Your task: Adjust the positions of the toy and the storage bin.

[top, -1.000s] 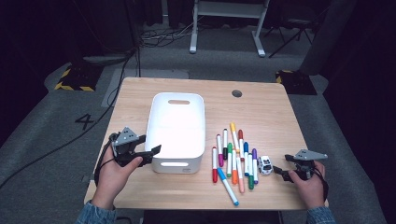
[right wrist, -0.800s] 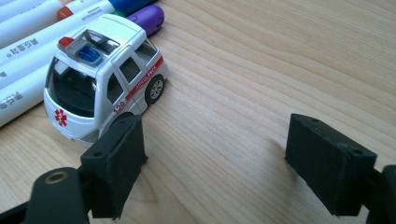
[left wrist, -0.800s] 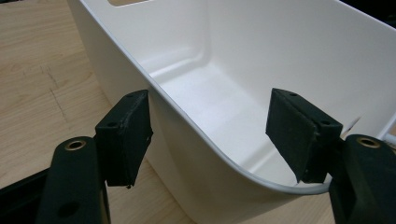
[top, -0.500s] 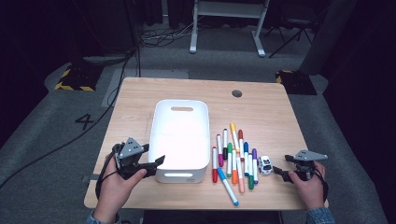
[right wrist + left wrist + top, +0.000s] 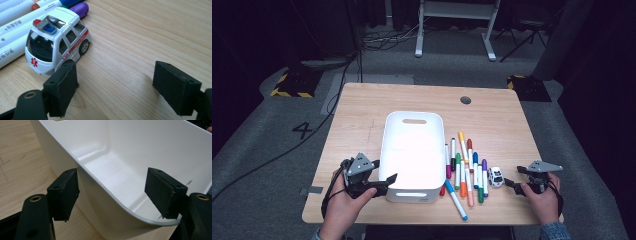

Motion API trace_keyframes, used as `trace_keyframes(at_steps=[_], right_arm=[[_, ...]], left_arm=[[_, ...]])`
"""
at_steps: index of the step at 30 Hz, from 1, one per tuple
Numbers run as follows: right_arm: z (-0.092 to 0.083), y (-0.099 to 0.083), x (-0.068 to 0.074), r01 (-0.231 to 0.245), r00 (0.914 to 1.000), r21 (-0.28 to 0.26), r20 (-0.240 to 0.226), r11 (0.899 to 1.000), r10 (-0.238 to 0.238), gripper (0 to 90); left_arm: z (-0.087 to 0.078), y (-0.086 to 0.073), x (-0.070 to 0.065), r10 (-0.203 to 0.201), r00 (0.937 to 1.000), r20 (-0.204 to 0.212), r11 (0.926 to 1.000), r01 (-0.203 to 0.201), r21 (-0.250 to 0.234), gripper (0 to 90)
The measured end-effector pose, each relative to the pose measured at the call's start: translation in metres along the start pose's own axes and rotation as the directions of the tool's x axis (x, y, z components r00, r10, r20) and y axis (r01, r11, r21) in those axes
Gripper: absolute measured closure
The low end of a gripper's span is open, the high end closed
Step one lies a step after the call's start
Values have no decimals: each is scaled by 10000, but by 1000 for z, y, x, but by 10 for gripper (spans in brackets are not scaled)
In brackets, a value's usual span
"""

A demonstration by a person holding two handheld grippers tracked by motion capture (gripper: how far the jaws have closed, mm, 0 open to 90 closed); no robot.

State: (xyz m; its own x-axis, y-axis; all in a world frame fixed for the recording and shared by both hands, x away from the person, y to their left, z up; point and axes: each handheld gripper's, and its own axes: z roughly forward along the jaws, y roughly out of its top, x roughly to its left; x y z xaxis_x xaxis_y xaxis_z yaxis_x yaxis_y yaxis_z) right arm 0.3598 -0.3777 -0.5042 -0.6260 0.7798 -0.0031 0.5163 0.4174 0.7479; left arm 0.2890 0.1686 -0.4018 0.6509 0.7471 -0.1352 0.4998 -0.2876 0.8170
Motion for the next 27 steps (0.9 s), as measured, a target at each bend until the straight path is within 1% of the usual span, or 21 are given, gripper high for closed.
trace_keyframes(at_steps=[4, 5, 8, 9, 10, 14, 18, 21, 22, 23, 24, 27], right_arm=[[0, 0, 0, 75, 10000, 25, -4, 10000, -75, 198], [0, 0, 0, 18, 10000, 5, 4, 10000, -18, 198], [0, 0, 0, -9, 10000, 1, 6, 10000, 9, 198], [0, 0, 0, -9, 10000, 1, 6, 10000, 9, 198], [0, 0, 0, -1, 10000, 2, 2, 10000, 1, 198], [0, 0, 0, -7, 10000, 0, 2, 10000, 7, 198], [0, 0, 0, 0, 10000, 5, -9, 10000, 0, 199], [-2, -2, -2, 95, 9999, 17, -64, 10000, -95, 202], [-3, -3, -2, -3, 10000, -13, -14, 10000, 3, 204], [-5, -4, -4, -11, 10000, 36, 15, 10000, 11, 207], [-6, -5, -5, -22, 10000, 3, 28, 10000, 22, 209], [-8, -7, -9, 0, 10000, -3, 67, 10000, 0, 210]], left_arm=[[4, 1, -6, -24, 9998, 188, 10000, 24, 4, 274], [4, 1, -6, 44, 9998, 204, 10000, -44, 3, 273], [6, 2, -10, 18, 9997, 227, 10000, -19, 41, 255], [6, 2, -10, 54, 9997, 258, 9999, -56, 88, 255], [7, 2, -11, 70, 9998, 191, 9999, -72, 101, 251], [9, 3, -12, -2, 9995, 310, 10000, -1, 93, 238], [10, 4, -13, 74, 9993, 357, 9998, -81, 172, 228], [12, 5, -14, 92, 9994, 342, 9998, -98, 181, 224], [13, 6, -15, 85, 9994, 339, 9998, -91, 167, 223], [13, 6, -15, 131, 9993, 357, 9997, -139, 222, 221], [14, 6, -16, 80, 9992, 400, 9998, -87, 167, 220], [16, 7, -17, 106, 9991, 407, 9997, -114, 203, 217]])
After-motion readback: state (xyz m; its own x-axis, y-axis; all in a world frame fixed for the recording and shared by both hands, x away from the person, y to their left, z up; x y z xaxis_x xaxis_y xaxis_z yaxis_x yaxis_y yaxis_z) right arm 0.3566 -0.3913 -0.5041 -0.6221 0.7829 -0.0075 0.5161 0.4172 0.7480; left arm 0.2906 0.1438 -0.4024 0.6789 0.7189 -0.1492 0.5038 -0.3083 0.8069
